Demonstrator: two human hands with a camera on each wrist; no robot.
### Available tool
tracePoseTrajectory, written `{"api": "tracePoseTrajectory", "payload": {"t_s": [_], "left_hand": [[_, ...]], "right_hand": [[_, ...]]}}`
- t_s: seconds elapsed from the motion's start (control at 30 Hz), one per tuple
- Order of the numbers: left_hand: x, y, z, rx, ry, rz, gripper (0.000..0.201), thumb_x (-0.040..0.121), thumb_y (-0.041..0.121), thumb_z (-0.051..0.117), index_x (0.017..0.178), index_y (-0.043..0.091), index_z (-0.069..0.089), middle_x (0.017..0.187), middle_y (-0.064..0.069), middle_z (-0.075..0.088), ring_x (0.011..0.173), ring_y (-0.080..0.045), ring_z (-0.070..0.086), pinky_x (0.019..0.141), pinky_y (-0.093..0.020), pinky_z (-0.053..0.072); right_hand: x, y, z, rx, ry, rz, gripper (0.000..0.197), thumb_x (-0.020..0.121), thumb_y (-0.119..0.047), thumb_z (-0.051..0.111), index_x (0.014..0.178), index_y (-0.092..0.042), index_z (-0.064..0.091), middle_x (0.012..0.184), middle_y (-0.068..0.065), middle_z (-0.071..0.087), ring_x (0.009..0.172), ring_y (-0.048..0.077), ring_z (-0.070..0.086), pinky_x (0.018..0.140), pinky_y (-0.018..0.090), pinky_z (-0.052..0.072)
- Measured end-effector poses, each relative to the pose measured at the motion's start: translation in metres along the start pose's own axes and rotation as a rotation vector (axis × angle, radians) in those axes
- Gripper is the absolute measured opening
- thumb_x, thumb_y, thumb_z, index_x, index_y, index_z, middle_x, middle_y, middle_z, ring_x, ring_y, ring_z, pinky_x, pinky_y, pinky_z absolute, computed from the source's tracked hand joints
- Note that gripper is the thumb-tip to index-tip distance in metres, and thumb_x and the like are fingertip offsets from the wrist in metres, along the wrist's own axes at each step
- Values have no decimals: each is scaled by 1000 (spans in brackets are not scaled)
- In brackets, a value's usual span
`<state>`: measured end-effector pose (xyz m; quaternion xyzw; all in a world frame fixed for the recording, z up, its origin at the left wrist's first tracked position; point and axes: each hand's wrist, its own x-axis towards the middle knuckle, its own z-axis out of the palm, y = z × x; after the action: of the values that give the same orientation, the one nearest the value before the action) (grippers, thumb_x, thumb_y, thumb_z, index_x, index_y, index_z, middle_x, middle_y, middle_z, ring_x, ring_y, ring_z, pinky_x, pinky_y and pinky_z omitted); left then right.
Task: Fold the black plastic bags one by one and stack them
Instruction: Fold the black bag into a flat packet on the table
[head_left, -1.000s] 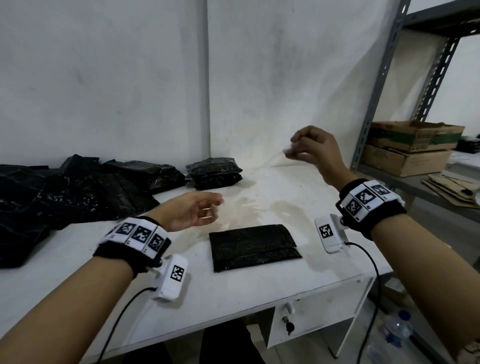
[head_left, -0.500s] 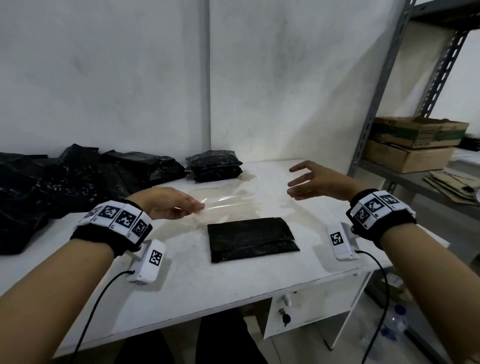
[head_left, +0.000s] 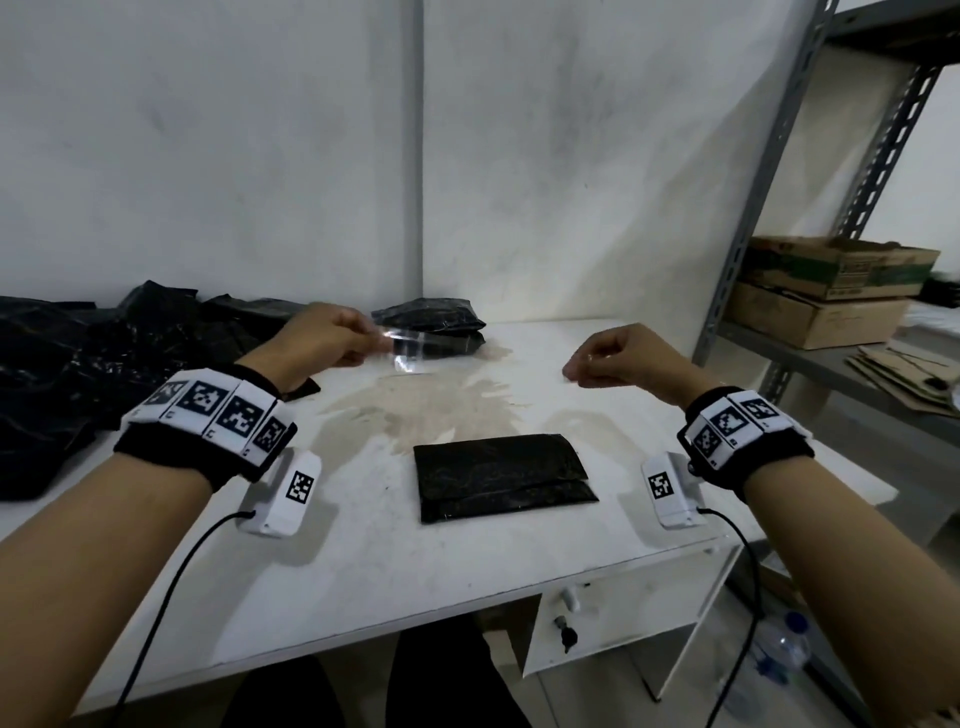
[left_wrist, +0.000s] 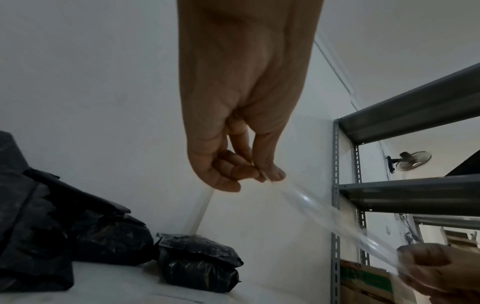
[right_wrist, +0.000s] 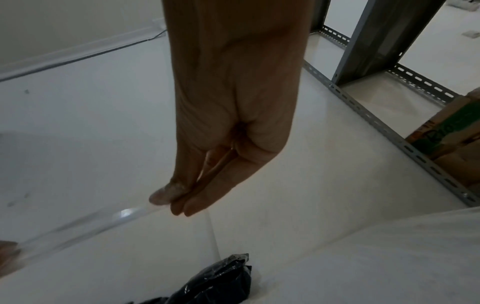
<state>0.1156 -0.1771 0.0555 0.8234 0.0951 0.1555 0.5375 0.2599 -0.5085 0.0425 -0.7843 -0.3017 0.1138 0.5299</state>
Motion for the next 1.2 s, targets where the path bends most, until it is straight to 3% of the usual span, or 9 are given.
{"api": "tracePoseTrajectory", "payload": {"t_s": [0.07,0.2,0.4,0.57,0.7,0.8,0.97,1.07,1.2], "left_hand": [[-2,0,-1,-48,50,49,7,78,11,73,84,9,70,93,-10,70,86,-18,62,83,-28,53],[-8,-5,3,-72,26,50,12,80,11,73,90,6,71,88,-1,71,80,-11,61,67,-14,54],[-14,-10,10,-145,19,10,14,83,11,70,97,7,69,90,-2,66,78,-9,58,69,-14,53],[-22,-18,18,-178,-80,-161,24,82,6,69,105,8,65,78,-2,63,66,-7,60,63,-15,56],[-30,-26,31,-201,-145,-387,10,82,2,68,91,3,63,76,-5,61,67,-14,56,58,-19,56],[-33,-33,36,-216,-172,-506,11,83,-3,65,91,3,60,75,-5,68,69,-15,58,54,-21,56],[-34,-41,38,-229,-177,-581,17,85,-4,64,96,7,57,72,-3,71,70,-13,60,53,-22,56],[-36,-41,42,-205,-206,-616,13,83,1,68,91,8,61,63,1,69,70,-11,58,53,-20,56],[-38,-44,45,-181,-219,-634,7,82,4,70,86,7,65,60,2,68,67,-12,60,52,-22,57]], "right_hand": [[1,-4,0,69,28,-20,2,85,-6,71,85,-5,69,92,6,74,91,16,71,82,30,58],[3,-10,0,81,59,40,8,86,-22,71,85,-18,64,99,-3,71,92,19,72,82,32,58],[2,-6,1,191,104,89,8,85,-8,70,91,-4,71,89,11,71,77,16,72,72,23,58],[2,4,-3,181,84,206,16,87,-12,68,101,-4,72,91,7,73,75,8,71,68,18,57],[-2,13,-3,176,72,341,18,85,-13,72,99,-2,71,86,6,75,74,7,71,64,16,56],[-8,21,-1,121,31,404,19,82,-15,75,96,-2,71,90,8,75,78,8,71,64,15,56],[-15,28,-1,101,-72,486,10,84,-15,71,90,-8,69,96,6,73,83,7,70,67,17,56],[-17,32,-1,95,-115,516,3,89,-10,65,89,-7,67,103,8,70,89,9,69,69,18,57],[-20,40,-2,48,-134,540,11,95,-4,58,87,-6,66,103,7,72,81,6,71,70,18,58]]}}
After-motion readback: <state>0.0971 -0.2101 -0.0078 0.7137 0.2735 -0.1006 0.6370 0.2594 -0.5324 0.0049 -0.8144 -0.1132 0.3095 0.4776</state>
